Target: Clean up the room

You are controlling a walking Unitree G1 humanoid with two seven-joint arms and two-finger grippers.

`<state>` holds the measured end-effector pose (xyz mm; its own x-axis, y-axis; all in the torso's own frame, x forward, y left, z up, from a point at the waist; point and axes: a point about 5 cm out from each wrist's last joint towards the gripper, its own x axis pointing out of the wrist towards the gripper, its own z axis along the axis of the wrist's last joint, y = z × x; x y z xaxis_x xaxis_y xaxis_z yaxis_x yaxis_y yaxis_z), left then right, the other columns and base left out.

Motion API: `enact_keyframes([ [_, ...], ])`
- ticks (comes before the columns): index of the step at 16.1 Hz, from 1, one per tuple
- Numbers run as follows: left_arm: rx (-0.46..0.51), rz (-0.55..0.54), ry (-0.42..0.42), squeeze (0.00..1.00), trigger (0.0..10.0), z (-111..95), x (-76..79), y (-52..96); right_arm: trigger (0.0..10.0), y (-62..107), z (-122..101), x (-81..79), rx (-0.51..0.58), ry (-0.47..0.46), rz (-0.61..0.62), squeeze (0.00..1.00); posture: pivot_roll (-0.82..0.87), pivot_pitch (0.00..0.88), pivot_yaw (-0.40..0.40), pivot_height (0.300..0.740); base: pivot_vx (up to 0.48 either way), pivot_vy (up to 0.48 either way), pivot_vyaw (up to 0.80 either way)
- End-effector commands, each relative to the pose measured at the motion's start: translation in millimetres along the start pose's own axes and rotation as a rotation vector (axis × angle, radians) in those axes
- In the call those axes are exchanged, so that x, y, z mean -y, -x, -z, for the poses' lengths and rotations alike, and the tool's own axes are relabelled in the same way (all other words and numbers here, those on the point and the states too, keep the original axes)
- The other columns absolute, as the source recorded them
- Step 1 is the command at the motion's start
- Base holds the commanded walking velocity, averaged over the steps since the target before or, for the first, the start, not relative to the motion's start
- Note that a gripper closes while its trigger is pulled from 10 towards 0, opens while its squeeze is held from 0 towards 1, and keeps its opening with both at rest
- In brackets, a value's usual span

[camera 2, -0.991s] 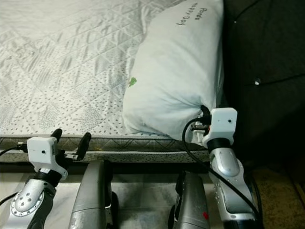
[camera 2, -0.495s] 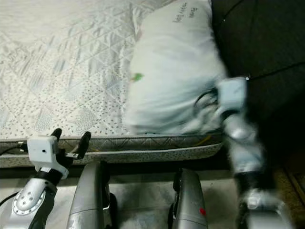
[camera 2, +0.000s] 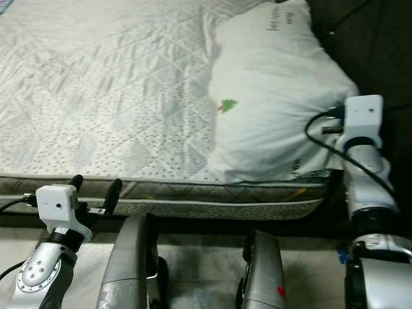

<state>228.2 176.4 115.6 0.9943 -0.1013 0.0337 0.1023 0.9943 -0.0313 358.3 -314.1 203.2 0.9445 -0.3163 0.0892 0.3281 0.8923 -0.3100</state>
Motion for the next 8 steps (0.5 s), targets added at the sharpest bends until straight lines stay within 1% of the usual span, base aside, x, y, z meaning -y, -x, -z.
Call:
enact_keyframes([
  [1, -0.014, -0.01, -0.011, 0.0, 10.0, 1.9, -3.5, 1.8, 0.0, 0.0, -34.6, 52.1, 0.155, 0.016, 0.193, 0.0, 0.13, 0.216, 0.027, 0.543, 0.0, 0.0, 0.0],
  [2, -0.014, -0.008, -0.011, 0.0, 10.0, 1.8, -3.2, 1.9, 0.0, 3.3, -28.7, 51.3, 0.153, 0.031, 0.191, 0.0, 0.13, 0.218, 0.024, 0.543, 0.0, 0.0, 0.0],
  [3, -0.014, -0.007, -0.01, 0.0, 10.0, 2.1, -1.9, 2.4, 0.0, 12.9, -12.1, 45.5, 0.136, 0.05, 0.178, 0.0, 0.12, 0.218, 0.022, 0.543, 0.0, 0.0, 0.0],
  [4, -0.014, -0.007, -0.01, 0.0, 10.0, 2.1, -1.9, 2.4, 0.0, 12.9, -12.1, 45.5, 0.136, 0.05, 0.178, 0.0, 0.12, 0.218, 0.022, 0.543, 0.0, 0.0, 0.0],
  [5, -0.015, -0.005, -0.01, 0.0, 10.0, 2.6, -1.5, 2.8, 0.0, 19.8, -1.4, 40.1, 0.13, 0.057, 0.163, 0.0, 0.12, 0.218, 0.022, 0.543, 0.0, 0.0, 0.0],
  [6, -0.016, -0.004, -0.009, 0.0, 10.0, 2.7, -1.4, 3.0, 0.0, 23.4, 3.2, 37.3, 0.128, 0.061, 0.157, 0.0, 0.12, 0.219, 0.023, 0.543, 0.0, 0.0, 0.0],
  [7, -0.017, -0.002, -0.009, 0.0, 10.0, 2.8, -1.5, 2.7, 0.0, 35.9, 17.5, 27.7, 0.103, 0.052, 0.147, 0.0, 0.12, 0.219, 0.024, 0.543, 0.0, 0.0, 0.0],
  [8, -0.017, -0.002, -0.009, 0.0, 10.0, 2.9, -1.5, 2.5, 0.0, 37.8, 19.8, 25.8, 0.097, 0.048, 0.144, 0.0, 0.12, 0.219, 0.024, 0.543, 0.0, 0.0, 0.0],
])
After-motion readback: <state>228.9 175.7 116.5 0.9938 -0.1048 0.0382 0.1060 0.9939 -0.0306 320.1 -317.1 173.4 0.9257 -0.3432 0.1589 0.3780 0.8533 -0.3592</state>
